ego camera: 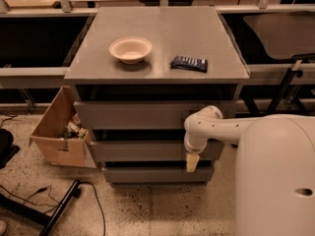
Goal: Open middle drawer
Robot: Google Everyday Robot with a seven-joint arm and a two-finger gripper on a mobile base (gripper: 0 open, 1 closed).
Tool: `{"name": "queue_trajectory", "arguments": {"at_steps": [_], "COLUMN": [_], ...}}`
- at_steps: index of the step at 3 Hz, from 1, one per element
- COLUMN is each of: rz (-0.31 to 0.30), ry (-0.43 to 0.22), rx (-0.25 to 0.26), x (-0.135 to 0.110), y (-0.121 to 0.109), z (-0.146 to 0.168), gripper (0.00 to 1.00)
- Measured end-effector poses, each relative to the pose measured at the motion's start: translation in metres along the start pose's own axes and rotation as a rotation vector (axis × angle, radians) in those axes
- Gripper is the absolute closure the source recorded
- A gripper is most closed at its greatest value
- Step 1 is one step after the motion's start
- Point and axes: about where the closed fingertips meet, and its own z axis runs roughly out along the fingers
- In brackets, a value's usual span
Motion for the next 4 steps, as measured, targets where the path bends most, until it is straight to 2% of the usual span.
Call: {"name": "queue_trajectory", "arguments": {"at_steps": [1, 2, 3, 4], "rz": [0.036, 0.102, 0.102, 0.102], "ry": [-0.024, -0.038, -0.038, -0.038], "rx": [-0.017, -0.022, -0.022, -0.022], "x": [-0.002, 0.011, 0.011, 0.01], "y": [0.004, 0.037, 0.036, 0.036], "z": [0.013, 0.01, 0.007, 0.004], "gripper": [0.39, 0.7, 0.94, 1.0]}}
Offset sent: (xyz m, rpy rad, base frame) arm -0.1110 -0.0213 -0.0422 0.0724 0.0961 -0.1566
